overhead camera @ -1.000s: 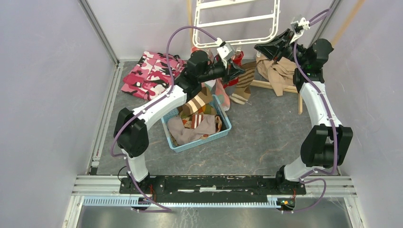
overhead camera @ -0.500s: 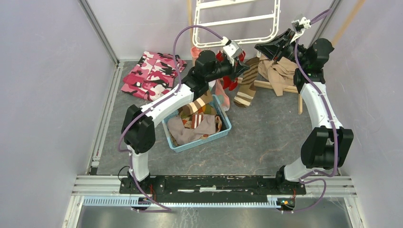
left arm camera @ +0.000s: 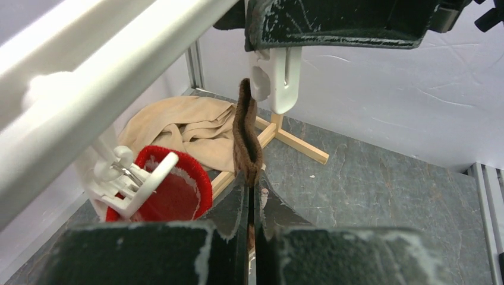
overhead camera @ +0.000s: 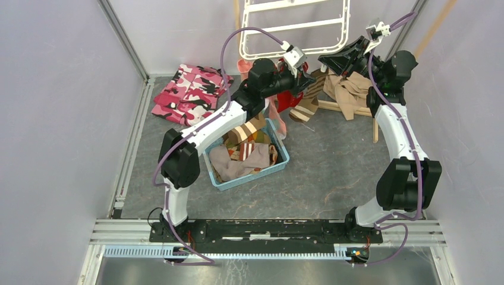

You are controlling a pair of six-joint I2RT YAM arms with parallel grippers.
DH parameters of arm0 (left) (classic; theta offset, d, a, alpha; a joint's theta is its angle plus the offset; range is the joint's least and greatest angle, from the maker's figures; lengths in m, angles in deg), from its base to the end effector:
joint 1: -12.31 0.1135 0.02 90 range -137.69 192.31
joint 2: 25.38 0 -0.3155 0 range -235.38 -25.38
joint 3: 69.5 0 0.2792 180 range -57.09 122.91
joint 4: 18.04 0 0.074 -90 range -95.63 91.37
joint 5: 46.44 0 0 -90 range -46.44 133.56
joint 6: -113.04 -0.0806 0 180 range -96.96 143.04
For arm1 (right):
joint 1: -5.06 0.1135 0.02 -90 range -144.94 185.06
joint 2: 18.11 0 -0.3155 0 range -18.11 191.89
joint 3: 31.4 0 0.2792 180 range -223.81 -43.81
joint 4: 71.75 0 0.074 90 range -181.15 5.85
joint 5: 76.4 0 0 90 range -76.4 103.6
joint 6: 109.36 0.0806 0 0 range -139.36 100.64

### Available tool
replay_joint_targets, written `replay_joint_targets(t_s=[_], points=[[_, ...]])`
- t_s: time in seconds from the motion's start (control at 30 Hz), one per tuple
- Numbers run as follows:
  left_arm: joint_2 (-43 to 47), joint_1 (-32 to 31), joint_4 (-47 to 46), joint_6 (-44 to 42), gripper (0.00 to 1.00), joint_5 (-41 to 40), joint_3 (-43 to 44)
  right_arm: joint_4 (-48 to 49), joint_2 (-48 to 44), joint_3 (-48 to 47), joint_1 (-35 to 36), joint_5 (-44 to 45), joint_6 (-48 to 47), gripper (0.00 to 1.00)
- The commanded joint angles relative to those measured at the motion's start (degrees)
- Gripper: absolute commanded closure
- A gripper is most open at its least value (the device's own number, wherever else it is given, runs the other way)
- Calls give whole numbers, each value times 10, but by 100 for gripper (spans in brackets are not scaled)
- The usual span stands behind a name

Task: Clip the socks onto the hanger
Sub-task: Open the clamp at the hanger, then clamp the sock onto the hanger.

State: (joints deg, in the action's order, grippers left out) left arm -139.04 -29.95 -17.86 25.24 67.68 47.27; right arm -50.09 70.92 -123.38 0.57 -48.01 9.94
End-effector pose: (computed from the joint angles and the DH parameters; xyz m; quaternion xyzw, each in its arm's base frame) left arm 0.4018 -0.4096 0.4252 0.3730 0.5810 -0.4014 0.6018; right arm 0.3999 0.0397 0.4901 -0.2775 0.5692 0.4254 0.6465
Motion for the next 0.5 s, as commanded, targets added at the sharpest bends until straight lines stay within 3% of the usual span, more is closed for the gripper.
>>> replay_joint_targets(t_s=[0.0,0.47], points=[[-12,-1,2,12,98,15,35,46,-4,4,4,-18,26,100],[-23,0,5,41,98,36,67,68,-5,16,5,-29,37,100]])
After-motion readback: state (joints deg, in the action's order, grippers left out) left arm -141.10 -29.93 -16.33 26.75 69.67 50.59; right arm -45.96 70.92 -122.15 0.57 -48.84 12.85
